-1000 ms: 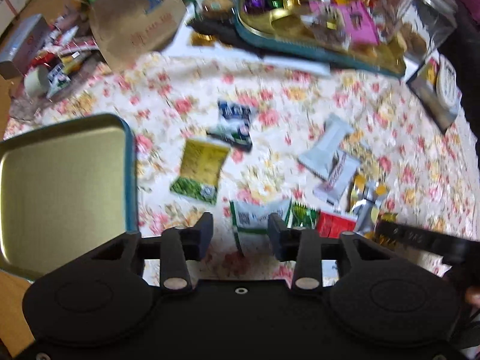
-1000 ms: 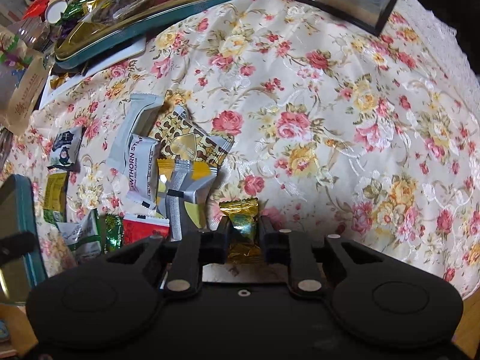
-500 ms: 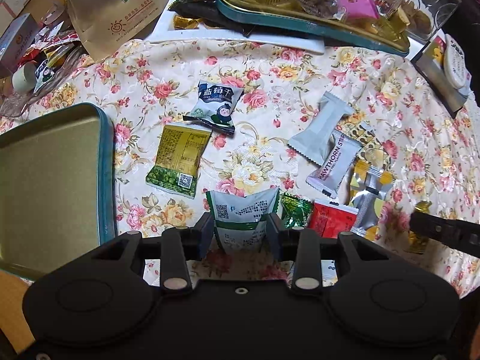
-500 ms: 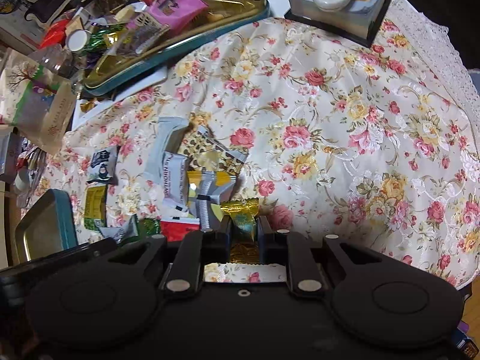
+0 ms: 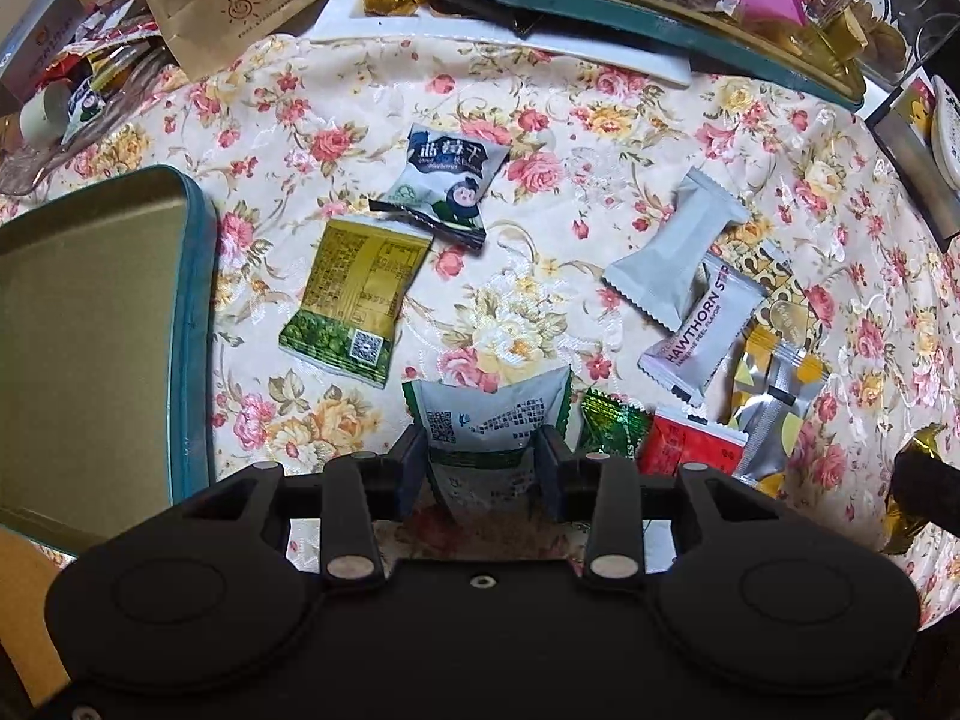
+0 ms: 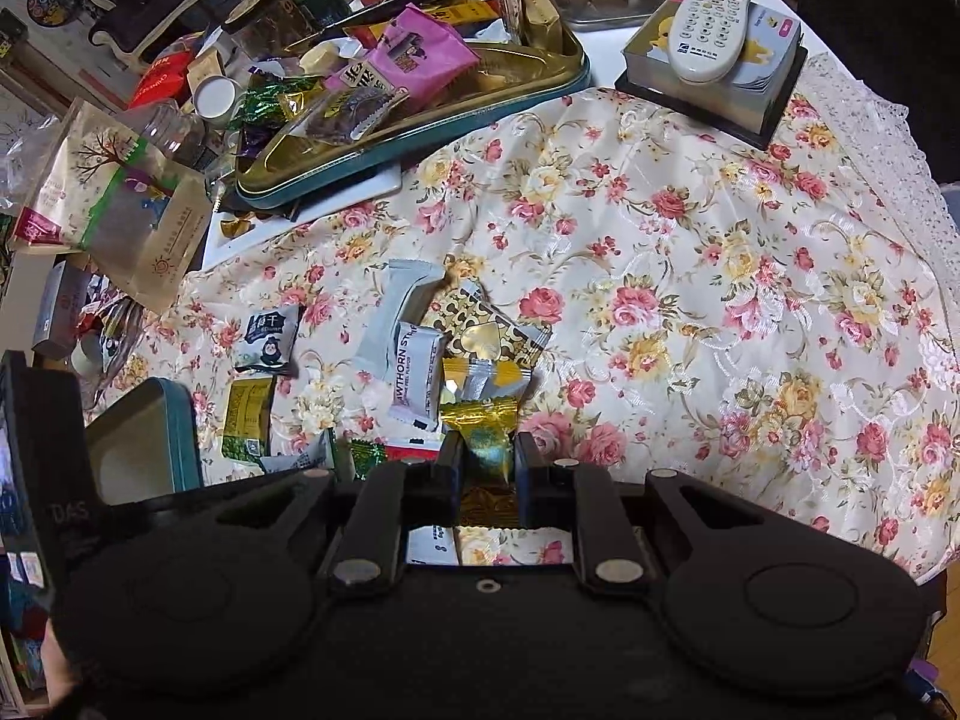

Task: Organize snacks
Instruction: 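Carry the gold candy in the right tool while the left tool carries the white-green packet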

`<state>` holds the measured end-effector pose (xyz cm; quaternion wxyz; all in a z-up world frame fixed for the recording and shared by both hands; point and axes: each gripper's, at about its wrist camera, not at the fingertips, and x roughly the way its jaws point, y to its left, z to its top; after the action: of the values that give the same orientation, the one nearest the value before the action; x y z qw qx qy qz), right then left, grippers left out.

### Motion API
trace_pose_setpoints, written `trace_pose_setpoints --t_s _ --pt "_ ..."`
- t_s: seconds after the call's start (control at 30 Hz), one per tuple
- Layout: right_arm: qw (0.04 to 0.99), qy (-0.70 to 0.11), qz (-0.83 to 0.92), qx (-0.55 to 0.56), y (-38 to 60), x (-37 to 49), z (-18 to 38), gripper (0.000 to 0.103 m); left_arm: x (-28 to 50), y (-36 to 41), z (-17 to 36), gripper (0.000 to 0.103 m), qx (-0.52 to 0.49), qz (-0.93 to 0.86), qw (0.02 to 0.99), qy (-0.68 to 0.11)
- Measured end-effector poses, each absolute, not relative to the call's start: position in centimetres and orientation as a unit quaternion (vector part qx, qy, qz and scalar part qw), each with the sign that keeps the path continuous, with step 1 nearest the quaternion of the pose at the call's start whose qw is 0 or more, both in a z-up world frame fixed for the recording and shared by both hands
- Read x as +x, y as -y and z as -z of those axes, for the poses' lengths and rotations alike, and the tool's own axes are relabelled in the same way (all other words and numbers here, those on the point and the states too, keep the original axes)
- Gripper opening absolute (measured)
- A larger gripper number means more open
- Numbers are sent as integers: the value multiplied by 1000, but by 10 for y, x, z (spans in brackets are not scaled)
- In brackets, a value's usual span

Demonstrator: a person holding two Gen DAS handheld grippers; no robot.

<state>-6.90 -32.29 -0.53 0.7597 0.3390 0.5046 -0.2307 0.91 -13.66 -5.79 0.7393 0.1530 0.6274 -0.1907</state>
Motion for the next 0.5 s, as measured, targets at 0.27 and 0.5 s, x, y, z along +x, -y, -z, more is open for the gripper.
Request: trace_pose_setpoints --t_s 0.27,0.5 --pt "753 -511 239 338 320 -66 9 19 10 140 63 51 156 197 741 -622" --pt "756 -514 240 327 312 -51 6 19 13 126 39 12 146 201 758 -603"
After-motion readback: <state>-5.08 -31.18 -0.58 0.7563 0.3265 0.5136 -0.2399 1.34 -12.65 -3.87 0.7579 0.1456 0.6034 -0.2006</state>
